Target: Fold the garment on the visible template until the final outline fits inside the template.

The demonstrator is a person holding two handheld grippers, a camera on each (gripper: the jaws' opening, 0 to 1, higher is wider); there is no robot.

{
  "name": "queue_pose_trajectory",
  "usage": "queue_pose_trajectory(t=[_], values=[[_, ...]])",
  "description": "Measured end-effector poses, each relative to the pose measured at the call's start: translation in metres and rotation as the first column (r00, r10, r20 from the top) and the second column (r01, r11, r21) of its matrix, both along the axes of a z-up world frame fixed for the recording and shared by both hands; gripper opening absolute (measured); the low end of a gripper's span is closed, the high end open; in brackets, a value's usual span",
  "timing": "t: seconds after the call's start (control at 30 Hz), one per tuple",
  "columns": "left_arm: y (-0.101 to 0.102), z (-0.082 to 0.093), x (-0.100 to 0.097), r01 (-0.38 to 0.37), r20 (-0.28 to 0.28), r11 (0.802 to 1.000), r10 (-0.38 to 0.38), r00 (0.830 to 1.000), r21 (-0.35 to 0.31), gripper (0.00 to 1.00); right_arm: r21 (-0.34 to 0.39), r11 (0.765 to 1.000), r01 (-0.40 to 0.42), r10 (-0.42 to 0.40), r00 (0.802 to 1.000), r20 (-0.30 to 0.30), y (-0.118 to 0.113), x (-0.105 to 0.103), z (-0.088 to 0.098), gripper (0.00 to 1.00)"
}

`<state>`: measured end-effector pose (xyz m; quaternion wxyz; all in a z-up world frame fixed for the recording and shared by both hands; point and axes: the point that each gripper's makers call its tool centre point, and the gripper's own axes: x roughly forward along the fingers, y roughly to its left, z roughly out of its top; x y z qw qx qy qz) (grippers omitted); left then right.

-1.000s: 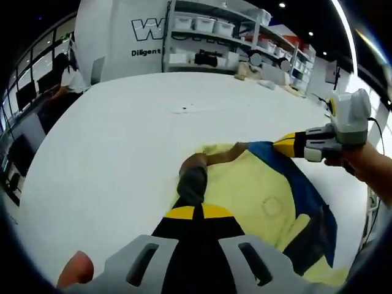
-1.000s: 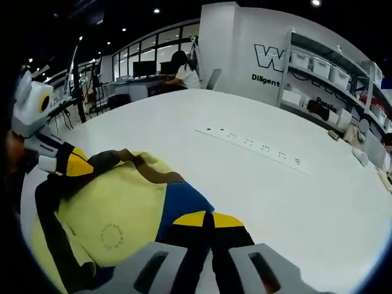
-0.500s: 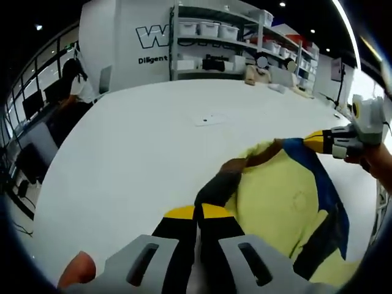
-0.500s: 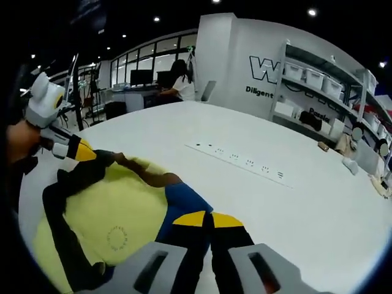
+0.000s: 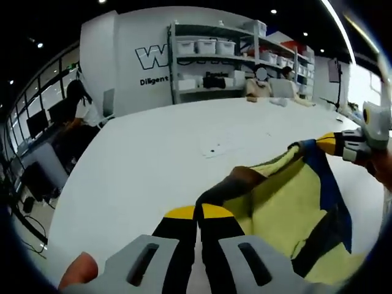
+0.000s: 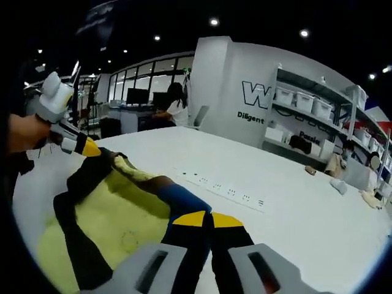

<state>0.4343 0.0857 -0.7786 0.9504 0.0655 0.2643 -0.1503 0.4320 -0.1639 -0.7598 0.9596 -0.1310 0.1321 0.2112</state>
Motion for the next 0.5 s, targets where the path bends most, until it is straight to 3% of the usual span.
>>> queue_pose_trajectory(t=[0.1, 0.13, 0.3, 0.5], values=[[0.001, -0.007, -0.008, 0.013, -0.001, 1.000, -0.013, 1.000, 0.024, 0.00, -0.038, 0.998, -0.045, 0.047, 0.998, 0.042, 0.003, -0.011, 0.000, 0.00], [0.001, -0.012, -0.013, 0.020, -0.013, 1.000, -0.019, 1.000, 0.022, 0.00, -0.069, 0.996, -0.054, 0.056, 0.998, 0.036, 0.002, -0.015, -0.005, 0.00], [0.001, -0.032, -0.033, 0.024, -0.049, 0.999, -0.023, 0.999, 0.025, 0.00, -0.094, 0.990, -0.107, 0.107, 0.994, -0.003, 0.004, -0.033, -0.025, 0.00], [-0.001, -0.039, -0.054, 0.045, -0.062, 0.999, -0.043, 0.997, 0.030, 0.00, -0.124, 0.976, -0.181, 0.174, 0.983, -0.060, 0.008, -0.052, -0.037, 0.00]])
